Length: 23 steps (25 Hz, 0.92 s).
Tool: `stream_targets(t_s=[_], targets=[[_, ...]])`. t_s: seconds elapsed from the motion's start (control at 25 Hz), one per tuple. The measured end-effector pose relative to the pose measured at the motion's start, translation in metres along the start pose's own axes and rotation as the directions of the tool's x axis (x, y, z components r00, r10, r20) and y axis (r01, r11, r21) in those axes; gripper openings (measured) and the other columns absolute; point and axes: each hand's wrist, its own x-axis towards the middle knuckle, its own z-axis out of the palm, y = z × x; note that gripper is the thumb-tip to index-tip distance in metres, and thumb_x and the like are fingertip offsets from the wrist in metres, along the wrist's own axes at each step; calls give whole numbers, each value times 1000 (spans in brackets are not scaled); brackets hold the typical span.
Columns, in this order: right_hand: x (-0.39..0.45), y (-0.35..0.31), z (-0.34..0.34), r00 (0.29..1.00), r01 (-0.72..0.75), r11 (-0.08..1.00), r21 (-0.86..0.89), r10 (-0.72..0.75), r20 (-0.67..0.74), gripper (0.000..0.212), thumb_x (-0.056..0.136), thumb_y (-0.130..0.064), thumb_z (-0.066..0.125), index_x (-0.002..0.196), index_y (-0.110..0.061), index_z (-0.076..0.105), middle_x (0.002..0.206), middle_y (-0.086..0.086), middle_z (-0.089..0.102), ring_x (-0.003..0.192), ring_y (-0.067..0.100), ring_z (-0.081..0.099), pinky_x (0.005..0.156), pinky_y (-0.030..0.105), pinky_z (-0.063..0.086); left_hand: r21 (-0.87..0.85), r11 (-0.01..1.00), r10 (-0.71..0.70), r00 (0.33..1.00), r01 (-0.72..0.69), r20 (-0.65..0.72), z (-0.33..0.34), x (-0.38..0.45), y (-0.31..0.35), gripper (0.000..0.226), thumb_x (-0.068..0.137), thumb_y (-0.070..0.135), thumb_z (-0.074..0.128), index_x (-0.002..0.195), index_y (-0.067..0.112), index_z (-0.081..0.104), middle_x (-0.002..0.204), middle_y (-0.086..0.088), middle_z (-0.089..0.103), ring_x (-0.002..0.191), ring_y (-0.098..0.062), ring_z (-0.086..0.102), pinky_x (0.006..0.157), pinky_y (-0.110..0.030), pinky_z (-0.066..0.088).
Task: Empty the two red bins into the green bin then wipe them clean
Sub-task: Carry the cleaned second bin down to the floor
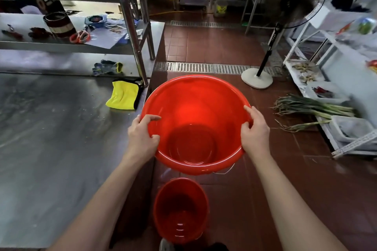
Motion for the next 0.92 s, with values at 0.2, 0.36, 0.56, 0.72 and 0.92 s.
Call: stream_targets(t_s=[0.2,0.36,0.56,0.72,0.92], targets=[[34,20,30,998,-43,999,-19,44,51,47,99,-12,53,145,-26,53,155,2,45,144,20,40,120,39,31,42,998,-41,998,39,49,24,29,-11,62,75,-10,55,116,36,66,153,-23,37,149,-34,25,118,-44,28],[75,46,62,989,-97,995,-30,100,109,45,100,-16,54,144,-25,53,152,2,49,142,22,43,119,42,34,20,996,-87,995,86,51,59,64,-23,62,74,-8,54,107,44,65,151,-26,38,148,-39,27,120,-48,27],[129,96,108,965,-159,987,-35,163,206,46,94,-12,57,139,-20,59,140,5,57,129,22,54,113,38,40,-3,974,-226,974,227,29,123,106,-53,67,71,-9,51,95,52,63,142,-32,45,152,-31,20,121,-48,27],[171,137,153,935,-211,975,-65,221,278,49,91,-11,60,139,-24,59,140,4,53,128,22,54,112,40,43,11,954,-301,953,301,26,174,143,-80,66,72,-5,53,93,57,63,148,-21,47,153,-29,19,120,-50,27],[210,188,223,906,-190,977,-91,211,368,52,92,-10,61,140,-28,55,144,4,48,131,23,50,111,43,44,-11,916,-400,916,400,25,236,187,-124,47,86,-2,58,99,41,69,158,-15,34,151,-29,26,111,-43,42]])
